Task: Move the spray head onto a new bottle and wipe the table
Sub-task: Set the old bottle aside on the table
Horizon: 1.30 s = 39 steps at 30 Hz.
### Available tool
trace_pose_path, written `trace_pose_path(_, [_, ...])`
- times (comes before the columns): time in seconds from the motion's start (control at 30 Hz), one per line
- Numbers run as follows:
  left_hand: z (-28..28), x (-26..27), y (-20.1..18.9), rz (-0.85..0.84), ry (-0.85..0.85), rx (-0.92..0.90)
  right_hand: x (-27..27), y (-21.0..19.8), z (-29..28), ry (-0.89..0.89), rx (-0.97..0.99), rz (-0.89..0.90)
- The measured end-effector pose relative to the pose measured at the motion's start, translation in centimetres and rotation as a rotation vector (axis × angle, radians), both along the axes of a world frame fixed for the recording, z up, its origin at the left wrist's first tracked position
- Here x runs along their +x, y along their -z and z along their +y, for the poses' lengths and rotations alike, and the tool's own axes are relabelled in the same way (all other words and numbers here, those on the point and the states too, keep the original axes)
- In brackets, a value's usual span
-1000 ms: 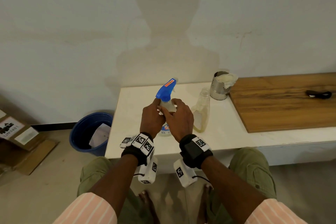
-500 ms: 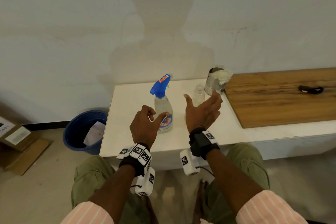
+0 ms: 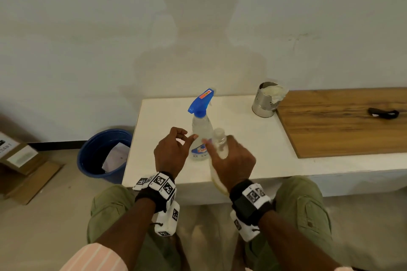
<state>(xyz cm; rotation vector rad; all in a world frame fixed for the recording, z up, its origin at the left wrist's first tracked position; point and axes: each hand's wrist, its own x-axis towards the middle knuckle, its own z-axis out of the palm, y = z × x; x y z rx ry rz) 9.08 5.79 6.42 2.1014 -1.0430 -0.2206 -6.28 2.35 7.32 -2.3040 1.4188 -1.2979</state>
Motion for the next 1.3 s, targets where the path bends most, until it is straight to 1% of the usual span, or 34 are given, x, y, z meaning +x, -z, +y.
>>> trace_pose_path(0.1, [0.5, 1.7, 0.4, 0.042, -0.01, -0.052, 2.2, -0.7, 2.6, -0.213, -0.172, 0.03])
trace_pose_path(0.17, [1.0, 3.4, 1.0, 0.036, 0.0, -0.062, 4.4, -2.1, 3.4, -0.3, -0.211, 0.024])
trace_pose_path(0.23, [1.6, 5.5, 1.5, -0.041, -0.025, -0.038, 7.0, -4.0, 3.6, -0.327, -0.114, 0.025])
trace_pose_path(0.27, [1.9, 6.7, 1.5, -0.05, -0.073, -0.012, 8.4, -4.8, 3.5, -0.329, -0.044, 0.024])
trace_pose_path(0.33, [2.2, 8.9, 1.3, 0.039, -0.199, 0.039, 11.3, -6.1, 3.0, -0.345, 0.117, 0.009])
trace_pose_path(0.4, [2.2, 10.9, 0.9, 0.163, -0.273, 0.095, 14.6, -6.4, 1.7, -0.349, 0.246, 0.011])
trace_pose_path(0.5, [1.7, 12.9, 1.0, 0.189, -0.265, 0.195, 19.7, -4.9, -1.4, -0.312, 0.381, 0.04])
trace_pose_path(0.57, [1.2, 13.9, 1.6, 0.2, -0.252, 0.228, 22.6, -3.8, -3.6, -0.291, 0.438, 0.007])
trace_pose_path(0.73, [0.9, 15.6, 3.0, 0.291, -0.236, 0.248, 28.0, -2.5, -7.1, -0.264, 0.438, 0.018])
trace_pose_path(0.8, [0.9, 16.0, 3.5, 0.337, -0.203, 0.236, 29.2, -2.2, -8.1, -0.254, 0.448, 0.023])
trace_pose_path(0.87, [1.0, 16.7, 4.1, 0.338, -0.178, 0.251, 30.4, -2.0, -9.0, -0.255, 0.441, 0.052])
trace_pose_path(1.0, [1.0, 17.1, 4.3, 0.365, -0.223, 0.204, 31.8, -1.7, -9.7, -0.26, 0.427, 0.119])
trace_pose_path(1.13, [0.8, 16.9, 4.5, 0.377, -0.21, 0.166, 32.1, -1.3, -10.1, -0.245, 0.417, 0.142])
trace_pose_path(1.3, [0.4, 16.1, 4.0, 0.393, -0.208, 0.134, 31.1, -1.8, -10.0, -0.24, 0.424, 0.11])
